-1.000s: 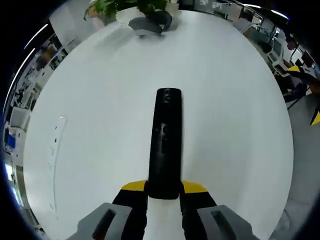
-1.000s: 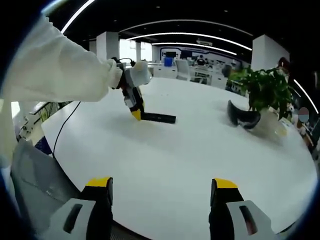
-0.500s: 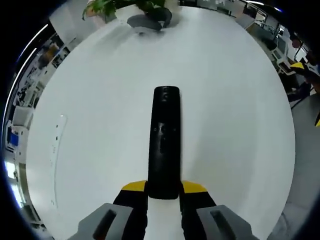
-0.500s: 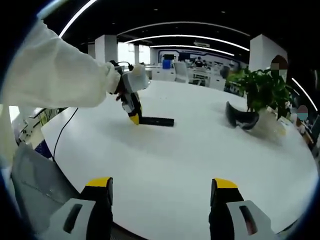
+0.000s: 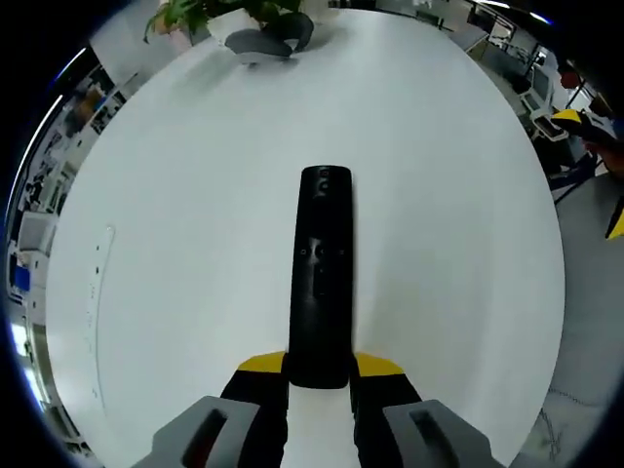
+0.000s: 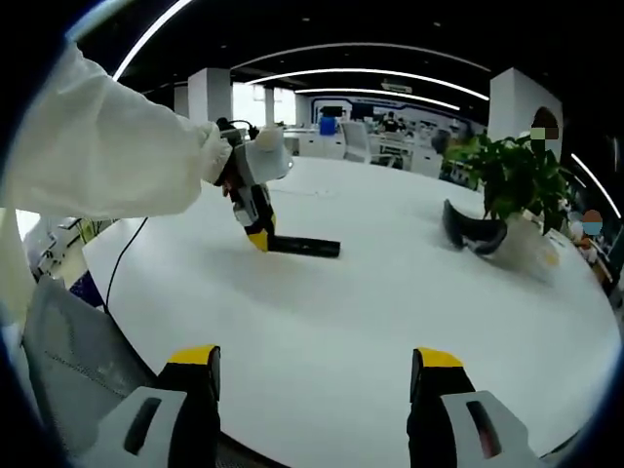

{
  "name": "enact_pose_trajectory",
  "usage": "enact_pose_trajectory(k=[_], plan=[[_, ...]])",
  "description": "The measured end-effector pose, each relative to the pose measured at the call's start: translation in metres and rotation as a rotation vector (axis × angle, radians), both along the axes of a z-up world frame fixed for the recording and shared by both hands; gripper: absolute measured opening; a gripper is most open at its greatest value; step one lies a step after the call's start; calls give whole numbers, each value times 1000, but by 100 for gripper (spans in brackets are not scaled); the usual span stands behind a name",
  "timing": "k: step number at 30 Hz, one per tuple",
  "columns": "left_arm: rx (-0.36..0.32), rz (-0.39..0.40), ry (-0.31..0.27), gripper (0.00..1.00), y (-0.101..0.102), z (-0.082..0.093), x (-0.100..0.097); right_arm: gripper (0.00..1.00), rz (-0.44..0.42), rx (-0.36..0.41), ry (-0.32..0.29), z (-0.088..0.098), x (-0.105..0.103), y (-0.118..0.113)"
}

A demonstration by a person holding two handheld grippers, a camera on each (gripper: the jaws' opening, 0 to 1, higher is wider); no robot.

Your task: Press the specified remote control buttons in sequence, fully releasing each button before pressing the next.

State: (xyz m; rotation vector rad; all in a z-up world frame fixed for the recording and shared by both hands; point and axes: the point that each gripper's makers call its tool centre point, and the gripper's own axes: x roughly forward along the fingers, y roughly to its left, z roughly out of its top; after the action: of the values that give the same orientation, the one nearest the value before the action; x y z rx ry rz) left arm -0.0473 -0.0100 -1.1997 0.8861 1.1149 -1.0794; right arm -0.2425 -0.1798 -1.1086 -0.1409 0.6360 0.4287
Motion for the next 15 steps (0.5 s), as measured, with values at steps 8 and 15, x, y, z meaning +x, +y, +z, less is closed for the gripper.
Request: enact_pose_trajectory(k=[8, 15], plan=[[36, -37, 8, 23, -2, 0, -13, 79, 6, 8, -2, 1, 0, 1], [25, -37, 8, 23, -3, -1, -24, 79, 8, 8, -3, 1, 0, 2]])
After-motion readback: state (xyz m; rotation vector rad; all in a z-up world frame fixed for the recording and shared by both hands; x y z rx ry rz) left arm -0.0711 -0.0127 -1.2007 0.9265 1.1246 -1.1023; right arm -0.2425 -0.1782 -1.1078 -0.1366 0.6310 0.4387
